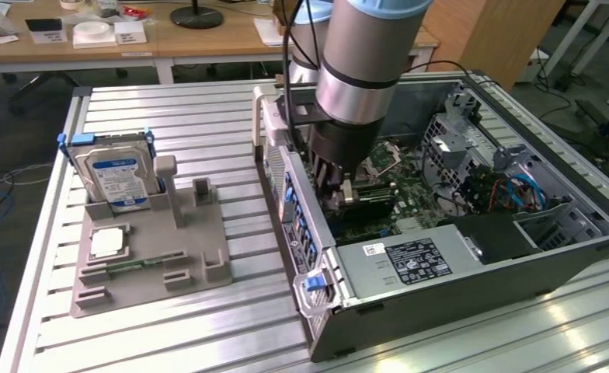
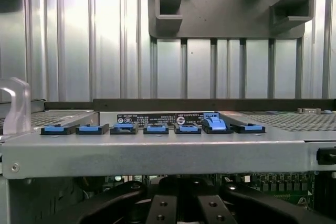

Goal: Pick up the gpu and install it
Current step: 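Press down on the gpu until it lock into place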

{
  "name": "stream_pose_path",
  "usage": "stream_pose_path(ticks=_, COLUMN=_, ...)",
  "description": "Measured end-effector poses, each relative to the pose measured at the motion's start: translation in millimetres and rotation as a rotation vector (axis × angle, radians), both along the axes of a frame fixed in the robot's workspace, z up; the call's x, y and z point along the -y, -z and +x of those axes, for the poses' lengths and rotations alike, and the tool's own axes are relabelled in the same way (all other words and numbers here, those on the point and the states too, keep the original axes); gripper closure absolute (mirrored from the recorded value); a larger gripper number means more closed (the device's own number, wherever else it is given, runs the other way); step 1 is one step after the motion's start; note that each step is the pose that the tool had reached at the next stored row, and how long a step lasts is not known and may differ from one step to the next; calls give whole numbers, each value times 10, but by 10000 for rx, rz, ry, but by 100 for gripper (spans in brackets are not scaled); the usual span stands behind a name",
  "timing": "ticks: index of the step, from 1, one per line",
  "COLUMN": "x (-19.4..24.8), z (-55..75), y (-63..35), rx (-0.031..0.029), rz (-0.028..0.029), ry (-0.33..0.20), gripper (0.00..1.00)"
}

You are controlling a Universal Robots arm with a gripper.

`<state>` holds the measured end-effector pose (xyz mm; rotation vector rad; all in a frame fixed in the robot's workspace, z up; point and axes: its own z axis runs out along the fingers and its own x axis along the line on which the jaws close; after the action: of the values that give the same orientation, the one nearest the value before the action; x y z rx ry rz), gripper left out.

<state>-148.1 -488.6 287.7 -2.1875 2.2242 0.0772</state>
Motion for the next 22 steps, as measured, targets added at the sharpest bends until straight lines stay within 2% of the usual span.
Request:
stream_pose_path(ticks=4, x=-39, z=0, y=5, rx=0, rz=3, ry=0, gripper=89)
stream_pose_path(ticks=9, x=-35, z=16, y=19, rx=-8, rz=-1, ry=0, gripper=89)
stream_pose_path(ticks=17, x=-41, z=347, y=34, rx=-119, rz=1, ry=0, gripper=89)
stream_pose_path(ticks=22, x=-89, z=432, y=45, rx=-133, rz=0, ry=-5, gripper=89)
